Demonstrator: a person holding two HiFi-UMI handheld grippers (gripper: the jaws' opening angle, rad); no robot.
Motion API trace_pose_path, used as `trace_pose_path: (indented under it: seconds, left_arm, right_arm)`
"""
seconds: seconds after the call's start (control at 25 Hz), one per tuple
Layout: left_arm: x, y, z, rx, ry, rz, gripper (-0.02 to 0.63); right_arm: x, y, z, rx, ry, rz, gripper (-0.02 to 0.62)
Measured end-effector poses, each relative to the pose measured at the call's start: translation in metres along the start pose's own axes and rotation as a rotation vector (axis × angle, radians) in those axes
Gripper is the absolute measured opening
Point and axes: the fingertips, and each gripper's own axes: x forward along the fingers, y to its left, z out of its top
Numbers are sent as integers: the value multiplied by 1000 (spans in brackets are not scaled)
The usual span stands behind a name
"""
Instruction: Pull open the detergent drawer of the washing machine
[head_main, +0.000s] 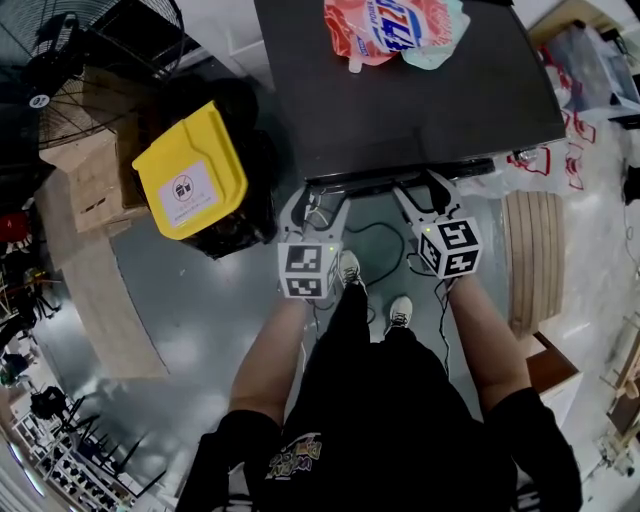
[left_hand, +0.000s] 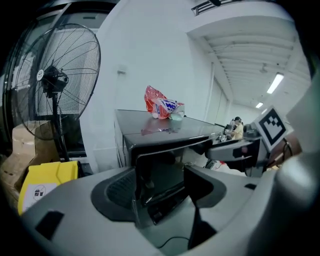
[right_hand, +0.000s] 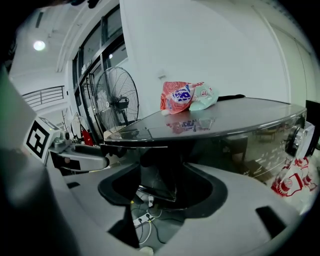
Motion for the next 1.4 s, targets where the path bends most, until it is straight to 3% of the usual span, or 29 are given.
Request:
trace_pose_path:
  seconds: [0.16,0.2,0.24,0.64,1.4]
  left_arm:
    - [1,1,2,-24,0,4,268]
    - [1,1,2,-29,2,5,268]
    - [1,1,2,-35,6,6,268]
    - [-3,2,1,-85,16,38,268]
    - [-50,-38,-39,-75,33,71,262]
  right_arm:
    - [3,9,-4,-2,32,10,247]
    - [5,13,-5,-13,42,7,297]
    - [6,14,-6,-24,49,-5,302]
    - [4,13,-8,3,68,-37,259]
    - [-54,32,-53,30,83,-33,259]
